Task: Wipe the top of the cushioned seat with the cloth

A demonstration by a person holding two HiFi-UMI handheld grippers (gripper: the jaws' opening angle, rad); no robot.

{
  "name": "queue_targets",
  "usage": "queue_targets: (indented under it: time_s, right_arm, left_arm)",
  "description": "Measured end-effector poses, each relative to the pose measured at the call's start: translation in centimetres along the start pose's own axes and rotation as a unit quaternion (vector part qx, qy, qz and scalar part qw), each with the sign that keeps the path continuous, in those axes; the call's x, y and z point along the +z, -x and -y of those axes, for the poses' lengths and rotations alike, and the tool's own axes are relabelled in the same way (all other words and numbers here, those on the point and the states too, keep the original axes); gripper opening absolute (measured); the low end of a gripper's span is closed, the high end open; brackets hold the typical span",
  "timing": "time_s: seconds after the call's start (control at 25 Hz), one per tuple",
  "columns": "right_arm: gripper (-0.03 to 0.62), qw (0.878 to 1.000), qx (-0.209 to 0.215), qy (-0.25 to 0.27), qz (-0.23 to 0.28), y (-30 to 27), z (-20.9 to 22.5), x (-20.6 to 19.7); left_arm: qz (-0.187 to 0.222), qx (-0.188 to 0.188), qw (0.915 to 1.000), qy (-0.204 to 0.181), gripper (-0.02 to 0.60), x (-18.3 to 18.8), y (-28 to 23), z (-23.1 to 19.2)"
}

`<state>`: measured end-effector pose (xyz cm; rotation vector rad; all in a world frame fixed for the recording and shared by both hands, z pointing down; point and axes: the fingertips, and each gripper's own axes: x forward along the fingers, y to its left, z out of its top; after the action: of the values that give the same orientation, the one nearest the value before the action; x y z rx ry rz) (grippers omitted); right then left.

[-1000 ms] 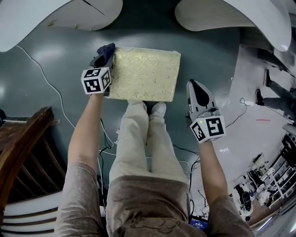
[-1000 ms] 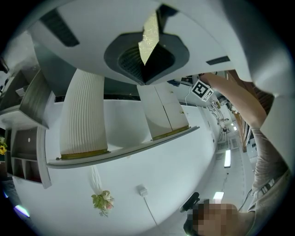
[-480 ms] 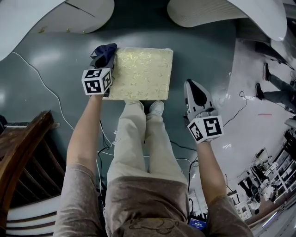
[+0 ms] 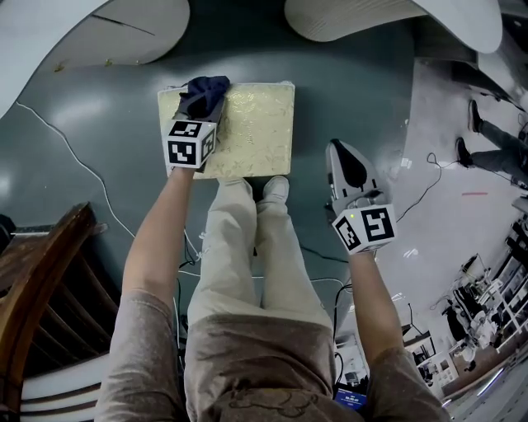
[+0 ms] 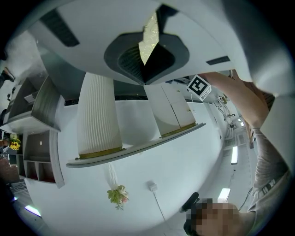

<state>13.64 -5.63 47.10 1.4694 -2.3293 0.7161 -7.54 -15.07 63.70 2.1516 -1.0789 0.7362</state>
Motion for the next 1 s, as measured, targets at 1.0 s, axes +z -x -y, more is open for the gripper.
queue_targets:
  time_s: [1.0]
  right_arm:
    - [-0.005,0.998,-0.056,-0.035,0.009,5.7,3.2,-2.8]
  left_arm:
    - [-0.017,-0.098,0.9933,-0.059,0.094,1.1,-5.6,12.9]
